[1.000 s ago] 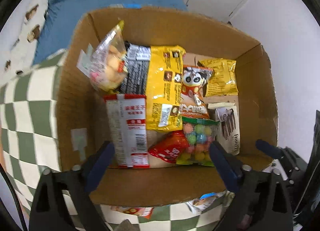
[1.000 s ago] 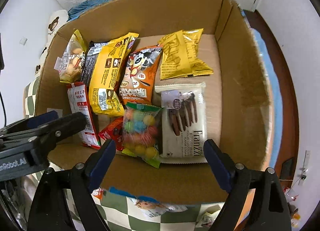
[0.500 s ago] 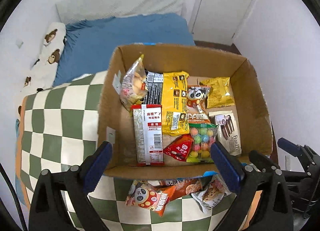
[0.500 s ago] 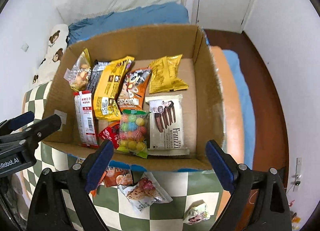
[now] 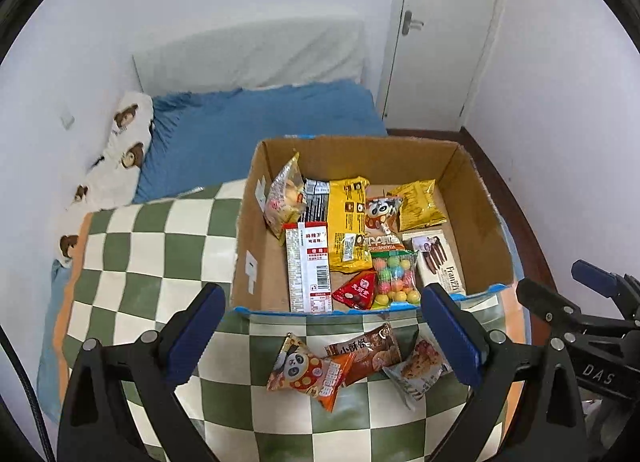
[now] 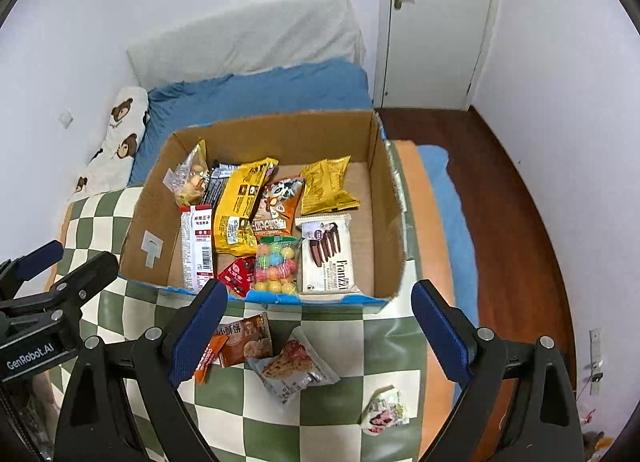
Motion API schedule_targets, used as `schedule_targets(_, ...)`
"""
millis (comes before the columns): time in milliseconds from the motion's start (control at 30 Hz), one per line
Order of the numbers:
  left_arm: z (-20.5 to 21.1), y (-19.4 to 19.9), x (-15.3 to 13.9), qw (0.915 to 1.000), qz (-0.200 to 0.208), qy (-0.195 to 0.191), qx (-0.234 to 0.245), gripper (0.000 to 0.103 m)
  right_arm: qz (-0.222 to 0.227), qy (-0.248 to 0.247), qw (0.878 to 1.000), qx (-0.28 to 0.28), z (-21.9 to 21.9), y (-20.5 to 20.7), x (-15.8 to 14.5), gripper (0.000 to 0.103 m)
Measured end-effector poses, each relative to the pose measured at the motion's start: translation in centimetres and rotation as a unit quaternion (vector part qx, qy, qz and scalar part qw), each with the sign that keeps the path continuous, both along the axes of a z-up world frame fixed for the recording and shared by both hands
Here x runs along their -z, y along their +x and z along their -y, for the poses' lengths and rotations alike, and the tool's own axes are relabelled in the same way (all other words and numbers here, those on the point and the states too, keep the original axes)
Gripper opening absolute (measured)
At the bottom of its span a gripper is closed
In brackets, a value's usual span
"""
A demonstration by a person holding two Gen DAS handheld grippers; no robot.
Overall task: Organize snacks
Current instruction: 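Move both tools back over the remaining snacks on the blanket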
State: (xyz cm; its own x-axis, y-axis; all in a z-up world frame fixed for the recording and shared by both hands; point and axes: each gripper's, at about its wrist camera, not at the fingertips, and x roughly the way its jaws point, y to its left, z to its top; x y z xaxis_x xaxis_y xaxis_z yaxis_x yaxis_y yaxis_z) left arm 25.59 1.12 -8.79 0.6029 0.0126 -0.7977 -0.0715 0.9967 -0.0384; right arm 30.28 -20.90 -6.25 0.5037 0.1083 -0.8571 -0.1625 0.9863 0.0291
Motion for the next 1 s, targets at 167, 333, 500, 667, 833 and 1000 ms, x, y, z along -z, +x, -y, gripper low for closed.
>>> schedule_targets(167, 0.2, -2.5, -1.5, 0.9997, 0.023, 0.004, 0.0, 0.1, 0.029, 0.002, 1.0, 0.002, 0.5, -2.9, -2.1, 0.095)
schedule_targets(333, 0.4, -4.6, -2.8, 0.9991, 0.041, 0.005, 0.005, 0.1, 0.062, 0.002, 0.998, -0.002, 0.6, -5.5, -4.3, 0.095)
schedule_targets(500, 0.6, -5.9, -3.6, 0.9986, 0.053, 0.005, 0.006, 0.1, 0.079, 0.012, 0.997, -0.006, 0.4, -7.1, -5.9, 0.095)
schedule_targets(667, 0.0, -6.5, -2.9, 0.9989, 0.046, 0.0, -0.006, 0.1, 0.063, 0.037, 0.997, 0.001, 0.9, -7.8, -5.5, 0.095)
schedule_targets(833, -2.1, -6.3, 1.8, 0.9991, -0.011, 0.005, -0.041, 0.1, -0.034, 0.08, 0.996, 0.025, 2.1, -6.5, 0.5, 0.096)
schedule_targets(1000, -4.9, -5.4, 8.2, 0.9912, -0.103, -0.019, -0.081, 0.1, -0.153, 0.133, 0.976, 0.079, 2.7, -4.4, 10.2, 0.096)
